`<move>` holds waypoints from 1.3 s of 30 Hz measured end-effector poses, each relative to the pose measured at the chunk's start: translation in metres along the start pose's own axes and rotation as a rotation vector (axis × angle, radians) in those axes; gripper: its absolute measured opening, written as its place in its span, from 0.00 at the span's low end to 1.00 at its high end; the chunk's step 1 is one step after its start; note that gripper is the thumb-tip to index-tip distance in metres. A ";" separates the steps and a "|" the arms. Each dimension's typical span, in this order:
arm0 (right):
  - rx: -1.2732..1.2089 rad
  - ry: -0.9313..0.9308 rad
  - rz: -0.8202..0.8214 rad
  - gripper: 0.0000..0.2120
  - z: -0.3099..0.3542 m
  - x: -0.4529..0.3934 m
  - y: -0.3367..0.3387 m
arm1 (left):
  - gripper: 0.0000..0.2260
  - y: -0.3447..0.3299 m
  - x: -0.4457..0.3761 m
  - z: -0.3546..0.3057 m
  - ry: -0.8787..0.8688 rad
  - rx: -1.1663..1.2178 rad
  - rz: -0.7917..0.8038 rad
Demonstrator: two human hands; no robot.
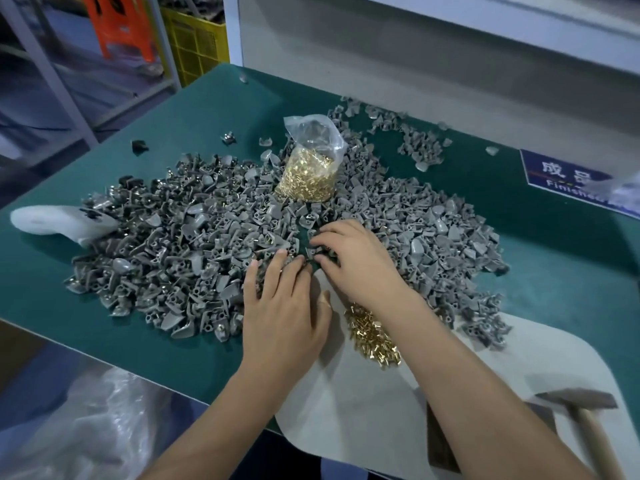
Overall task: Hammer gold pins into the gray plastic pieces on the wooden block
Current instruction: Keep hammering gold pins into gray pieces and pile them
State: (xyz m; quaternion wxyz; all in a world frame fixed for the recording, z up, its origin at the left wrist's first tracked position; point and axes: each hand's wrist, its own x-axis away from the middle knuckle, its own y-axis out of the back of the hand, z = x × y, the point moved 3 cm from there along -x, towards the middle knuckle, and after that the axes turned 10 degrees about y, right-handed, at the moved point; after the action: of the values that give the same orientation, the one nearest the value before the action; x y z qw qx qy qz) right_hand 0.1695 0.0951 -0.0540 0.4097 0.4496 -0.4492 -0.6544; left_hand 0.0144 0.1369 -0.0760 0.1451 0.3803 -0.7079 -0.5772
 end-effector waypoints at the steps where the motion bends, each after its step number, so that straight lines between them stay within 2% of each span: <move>1: -0.002 -0.012 -0.029 0.15 -0.001 0.001 0.001 | 0.23 0.001 0.000 -0.001 0.003 0.007 0.008; 4: 0.005 -0.065 -0.095 0.16 -0.005 0.004 0.005 | 0.21 0.007 0.002 -0.003 0.006 0.043 -0.034; 8: -0.028 -0.107 -0.063 0.16 -0.009 0.008 0.008 | 0.13 0.024 -0.037 -0.003 0.030 0.131 -0.134; 11: -0.016 -0.012 -0.028 0.12 -0.001 0.006 0.010 | 0.16 0.025 -0.091 -0.007 -0.071 0.052 0.068; 13: -0.020 0.027 0.017 0.11 0.003 0.005 0.008 | 0.13 0.020 -0.114 -0.008 -0.125 -0.001 0.218; 15: -0.034 0.017 0.026 0.11 0.001 0.005 0.005 | 0.11 0.015 -0.124 -0.005 -0.134 -0.070 0.247; 20: 0.007 -0.073 -0.026 0.11 -0.008 0.003 0.008 | 0.05 0.014 -0.125 0.003 -0.142 -0.150 0.168; 25: 0.054 -0.089 -0.091 0.07 -0.009 0.004 0.010 | 0.03 0.014 -0.112 0.021 -0.027 -0.117 0.068; 27: 0.031 -0.058 -0.103 0.12 -0.006 -0.004 0.008 | 0.03 0.013 -0.108 0.025 0.023 -0.109 0.036; 30: 0.004 0.013 -0.025 0.24 -0.005 -0.024 0.002 | 0.04 0.011 -0.105 0.027 0.058 -0.131 0.022; 32: 0.038 0.019 0.029 0.27 -0.007 -0.036 -0.002 | 0.05 0.010 -0.104 0.028 0.068 -0.125 0.025; 35: 0.040 -0.008 0.043 0.24 -0.014 -0.049 -0.004 | 0.06 0.010 -0.105 0.028 0.073 -0.123 0.024; 39: 0.048 -0.015 0.026 0.14 -0.021 -0.053 -0.003 | 0.05 0.012 -0.106 0.032 0.074 -0.123 0.009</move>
State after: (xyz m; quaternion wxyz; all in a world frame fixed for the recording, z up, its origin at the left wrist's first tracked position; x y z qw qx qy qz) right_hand 0.2030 0.1413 -0.0494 0.4041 0.4485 -0.4737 -0.6412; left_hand 0.0603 0.2348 -0.0491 0.1967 0.3885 -0.6671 -0.6044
